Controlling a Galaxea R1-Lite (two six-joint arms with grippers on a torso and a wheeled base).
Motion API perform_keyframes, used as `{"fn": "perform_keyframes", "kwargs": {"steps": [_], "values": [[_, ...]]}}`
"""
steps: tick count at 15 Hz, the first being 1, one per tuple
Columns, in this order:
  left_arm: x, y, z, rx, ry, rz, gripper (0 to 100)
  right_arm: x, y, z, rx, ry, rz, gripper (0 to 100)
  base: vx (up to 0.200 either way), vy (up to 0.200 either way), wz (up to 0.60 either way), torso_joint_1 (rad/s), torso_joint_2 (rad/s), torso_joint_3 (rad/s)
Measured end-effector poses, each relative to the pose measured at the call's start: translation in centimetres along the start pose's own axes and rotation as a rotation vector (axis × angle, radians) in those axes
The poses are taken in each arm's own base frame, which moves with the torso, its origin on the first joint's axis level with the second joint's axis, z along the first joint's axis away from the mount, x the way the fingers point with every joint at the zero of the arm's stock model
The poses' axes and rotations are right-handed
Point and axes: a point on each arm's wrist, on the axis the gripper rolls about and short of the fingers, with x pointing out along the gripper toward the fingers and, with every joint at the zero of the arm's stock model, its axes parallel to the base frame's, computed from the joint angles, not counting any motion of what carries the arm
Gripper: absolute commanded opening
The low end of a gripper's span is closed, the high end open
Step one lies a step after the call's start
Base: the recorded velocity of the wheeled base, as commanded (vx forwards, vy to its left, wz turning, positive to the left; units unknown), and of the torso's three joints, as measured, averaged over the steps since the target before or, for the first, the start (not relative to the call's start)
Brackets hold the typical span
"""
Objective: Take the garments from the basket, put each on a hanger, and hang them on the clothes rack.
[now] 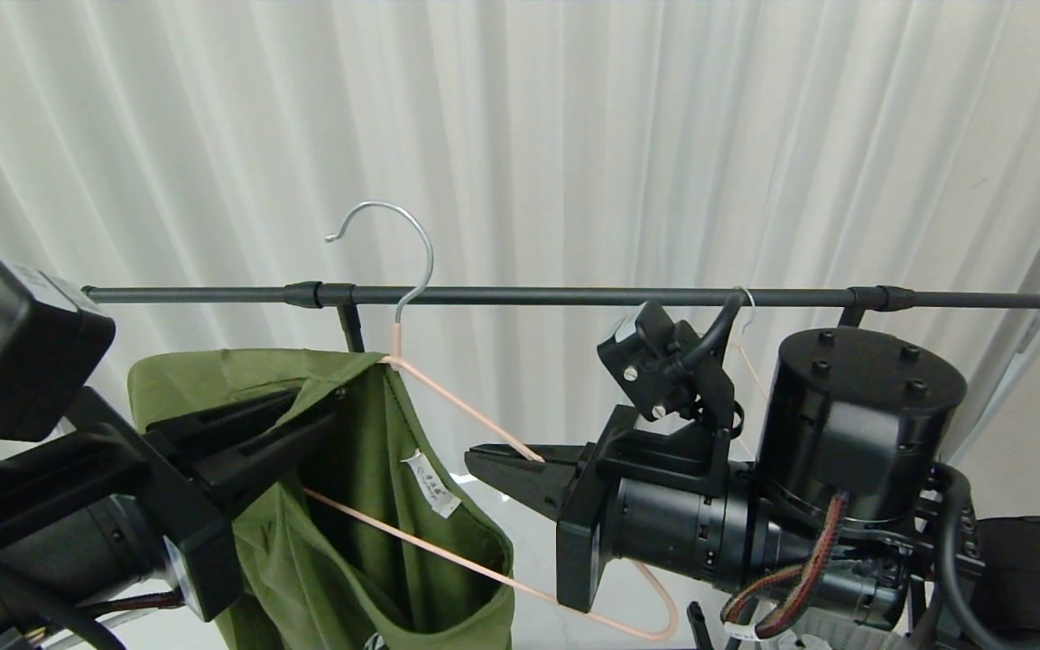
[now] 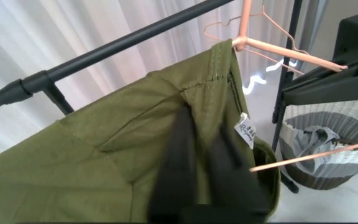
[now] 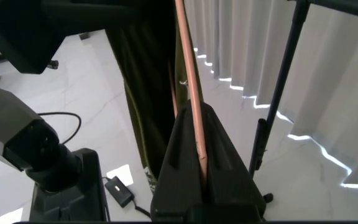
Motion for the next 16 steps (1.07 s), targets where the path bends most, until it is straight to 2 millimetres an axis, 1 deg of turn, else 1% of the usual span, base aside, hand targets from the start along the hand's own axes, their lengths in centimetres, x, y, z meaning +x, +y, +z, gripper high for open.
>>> {"fn": "perform_keyframes", "kwargs": {"steps": [5,8,10,13,16], "values": [[-0.1,-0.2,0.0,0.02,-0.004,-0.017,100,-0.2,0.1,0.4,-0.003,-0.014,0.001,0,0.0,0.0,0.0,0.0,0.0,0.0],[-0.4,-0.2,-0.2,0.04,-0.006,-0.017,100,-0.8,0.1,1.0,-0.006,-0.031,-0.004,0,0.0,0.0,0.0,0.0,0.0,0.0],[-1.0,-0.1,-0.6,0.067,-0.011,-0.006,100,-1.4,0.0,1.1,-0.008,-0.034,-0.011,0,0.0,0.0,0.0,0.0,0.0,0.0],[-2.2,1.0,-0.9,0.138,-0.023,0.066,100,-2.9,0.1,0.4,-0.027,-0.007,-0.02,0,0.0,0.0,0.0,0.0,0.0,0.0],[-2.7,1.8,-1.3,0.194,-0.013,0.127,100,-4.3,0.3,0.4,-0.038,-0.027,-0.016,0,0.0,0.0,0.0,0.0,0.0,0.0]]}}
